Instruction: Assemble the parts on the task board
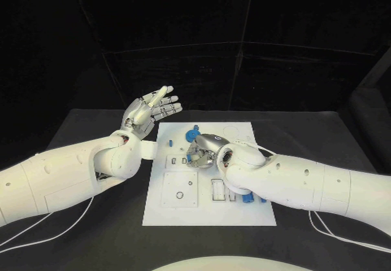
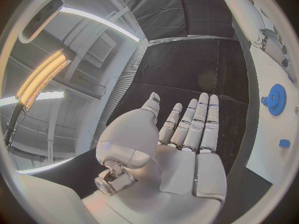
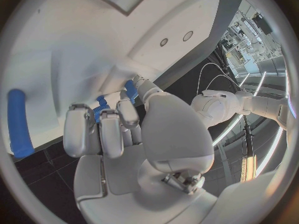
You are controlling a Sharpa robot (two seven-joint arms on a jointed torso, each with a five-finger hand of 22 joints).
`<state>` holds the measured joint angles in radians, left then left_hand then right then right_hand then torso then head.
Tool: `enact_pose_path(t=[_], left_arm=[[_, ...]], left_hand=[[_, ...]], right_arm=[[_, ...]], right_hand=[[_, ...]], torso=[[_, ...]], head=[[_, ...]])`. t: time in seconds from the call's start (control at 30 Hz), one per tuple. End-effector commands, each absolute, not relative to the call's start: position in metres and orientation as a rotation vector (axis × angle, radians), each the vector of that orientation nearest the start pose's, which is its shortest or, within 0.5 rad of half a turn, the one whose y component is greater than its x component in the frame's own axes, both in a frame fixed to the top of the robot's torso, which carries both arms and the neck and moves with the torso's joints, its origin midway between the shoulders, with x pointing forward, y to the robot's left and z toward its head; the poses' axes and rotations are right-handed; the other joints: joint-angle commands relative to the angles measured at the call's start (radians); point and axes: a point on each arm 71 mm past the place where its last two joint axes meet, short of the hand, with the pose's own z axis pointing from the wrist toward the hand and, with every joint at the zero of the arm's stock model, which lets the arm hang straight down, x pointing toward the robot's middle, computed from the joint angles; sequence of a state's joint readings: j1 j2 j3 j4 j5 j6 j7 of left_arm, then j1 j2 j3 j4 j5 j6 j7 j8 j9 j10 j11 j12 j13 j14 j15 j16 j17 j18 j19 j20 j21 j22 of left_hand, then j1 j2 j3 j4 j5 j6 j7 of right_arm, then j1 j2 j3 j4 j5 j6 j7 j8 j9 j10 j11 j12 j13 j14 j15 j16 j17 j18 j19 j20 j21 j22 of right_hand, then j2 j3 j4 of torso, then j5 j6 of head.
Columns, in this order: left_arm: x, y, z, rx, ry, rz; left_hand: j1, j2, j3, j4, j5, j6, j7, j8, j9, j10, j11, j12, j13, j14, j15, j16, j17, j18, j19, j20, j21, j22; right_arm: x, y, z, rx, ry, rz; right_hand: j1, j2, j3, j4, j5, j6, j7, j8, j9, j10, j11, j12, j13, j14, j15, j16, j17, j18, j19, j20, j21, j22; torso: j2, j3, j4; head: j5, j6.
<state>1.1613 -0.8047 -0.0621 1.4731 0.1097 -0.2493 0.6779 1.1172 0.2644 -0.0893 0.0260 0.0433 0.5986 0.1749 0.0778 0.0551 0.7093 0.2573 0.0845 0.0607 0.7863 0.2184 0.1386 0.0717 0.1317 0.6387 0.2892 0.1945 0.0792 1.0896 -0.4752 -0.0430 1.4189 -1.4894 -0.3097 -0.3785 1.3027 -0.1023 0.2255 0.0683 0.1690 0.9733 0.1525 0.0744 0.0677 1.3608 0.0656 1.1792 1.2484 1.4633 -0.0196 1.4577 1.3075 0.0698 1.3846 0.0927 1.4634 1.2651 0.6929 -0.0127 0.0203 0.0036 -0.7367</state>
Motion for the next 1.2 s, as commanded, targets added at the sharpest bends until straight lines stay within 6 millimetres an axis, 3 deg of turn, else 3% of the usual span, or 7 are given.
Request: enact_pose_path(t=[0.03,0.3,0.47,0.57,0.8,1.1,1.2], left_arm=[[0.488,0.209,-0.186,-1.076,1.122,-1.757],[0.489,0.211,-0.187,-1.076,1.122,-1.756],[0.490,0.212,-0.187,-1.055,1.134,-1.752],[0.491,0.215,-0.187,-1.022,1.162,-1.740],[0.498,0.217,-0.195,-0.812,1.572,-1.671],[0.501,0.219,-0.196,-0.574,1.918,-1.385],[0.505,0.215,-0.194,-0.536,2.050,-1.241]], left_hand=[[0.008,-0.003,0.002,-0.006,0.004,0.003,0.123,-0.005,0.000,0.007,-0.002,-0.007,0.000,0.008,0.002,0.000,-0.001,0.010,0.003,0.000,-0.001,-0.001],[0.008,-0.002,0.004,-0.007,0.004,0.008,0.123,-0.004,0.000,0.012,-0.002,-0.006,0.001,0.008,0.002,0.000,-0.001,0.010,0.003,0.000,-0.002,-0.002],[0.014,0.000,0.019,-0.020,0.004,0.173,0.109,0.037,0.020,0.126,-0.020,0.030,0.012,0.044,-0.012,0.011,0.003,0.020,0.025,-0.002,0.003,-0.003],[0.011,-0.015,0.019,-0.030,0.006,0.269,0.085,0.067,0.029,0.211,-0.050,0.060,0.016,0.181,-0.053,0.073,0.027,0.054,0.120,-0.011,0.051,0.014],[-0.021,-0.097,-0.046,-0.037,0.004,0.345,0.034,0.081,0.026,0.414,-0.116,0.131,0.038,0.428,-0.133,0.184,0.083,0.055,0.304,-0.080,0.135,0.042],[0.052,-0.083,-0.054,-0.079,0.006,0.456,-0.053,0.129,0.046,0.645,-0.218,0.262,0.118,0.695,-0.239,0.423,0.228,0.055,0.565,-0.193,0.275,0.102],[0.002,-0.060,-0.075,-0.033,0.001,0.485,-0.084,0.154,0.063,0.689,-0.243,0.317,0.162,0.751,-0.278,0.964,0.830,0.051,0.696,-0.235,0.369,0.148]], right_arm=[[0.464,-0.052,-0.237,-0.074,1.773,0.687],[0.462,-0.052,-0.232,-0.054,1.693,0.733],[0.461,-0.056,-0.222,-0.034,1.565,0.806],[0.458,-0.062,-0.215,-0.036,1.489,0.876],[0.451,-0.099,-0.196,0.016,1.445,1.053],[0.473,-0.156,-0.162,0.187,1.483,1.050],[0.481,-0.172,-0.156,0.228,1.486,1.027]], right_hand=[[-0.011,-0.008,-0.020,0.004,0.008,-0.018,0.000,-0.008,-0.001,-0.011,-0.002,-0.010,-0.006,0.066,0.008,-0.005,0.068,-0.005,0.002,0.006,-0.006,-0.001],[-0.030,-0.024,-0.089,0.040,0.019,-0.072,0.011,-0.010,-0.002,-0.051,0.008,-0.066,-0.054,0.065,0.016,-0.009,0.064,-0.004,0.000,0.012,-0.008,-0.005],[0.012,-0.022,-0.159,0.075,0.018,-0.144,0.027,-0.008,-0.003,-0.059,0.022,-0.066,-0.063,0.064,0.028,-0.012,0.061,-0.004,0.000,0.023,-0.009,-0.005],[0.039,-0.021,-0.214,0.113,0.014,-0.155,0.031,-0.003,-0.001,-0.047,0.024,-0.037,-0.046,0.064,0.032,-0.013,0.062,-0.004,0.001,0.027,-0.008,-0.003],[0.081,0.019,-0.232,0.122,0.055,-0.127,0.023,0.014,0.004,-0.051,0.020,-0.033,-0.050,0.056,0.027,-0.032,0.035,0.002,-0.019,0.025,-0.021,-0.034],[0.106,0.039,-0.240,0.114,0.083,-0.114,0.018,0.021,0.004,-0.064,0.014,-0.050,-0.068,0.047,0.022,-0.059,0.001,0.010,-0.043,0.020,-0.039,-0.073],[0.108,0.045,-0.242,0.115,0.087,-0.111,0.017,0.022,0.004,-0.069,0.013,-0.058,-0.076,0.045,0.021,-0.066,-0.008,0.012,-0.048,0.019,-0.044,-0.082]], torso=[[-0.001,-0.0002,0.0013],[0.000,0.0006,0.0003],[-0.001,0.0011,-0.0011],[-0.003,0.0017,-0.0008],[-0.014,0.0048,-0.0070],[-0.041,0.0183,-0.0174],[-0.047,0.0218,-0.0189]], head=[[0.000,-0.001],[0.002,-0.001],[0.004,0.000],[0.004,0.000],[0.018,0.004],[0.035,-0.007],[0.042,-0.011]])
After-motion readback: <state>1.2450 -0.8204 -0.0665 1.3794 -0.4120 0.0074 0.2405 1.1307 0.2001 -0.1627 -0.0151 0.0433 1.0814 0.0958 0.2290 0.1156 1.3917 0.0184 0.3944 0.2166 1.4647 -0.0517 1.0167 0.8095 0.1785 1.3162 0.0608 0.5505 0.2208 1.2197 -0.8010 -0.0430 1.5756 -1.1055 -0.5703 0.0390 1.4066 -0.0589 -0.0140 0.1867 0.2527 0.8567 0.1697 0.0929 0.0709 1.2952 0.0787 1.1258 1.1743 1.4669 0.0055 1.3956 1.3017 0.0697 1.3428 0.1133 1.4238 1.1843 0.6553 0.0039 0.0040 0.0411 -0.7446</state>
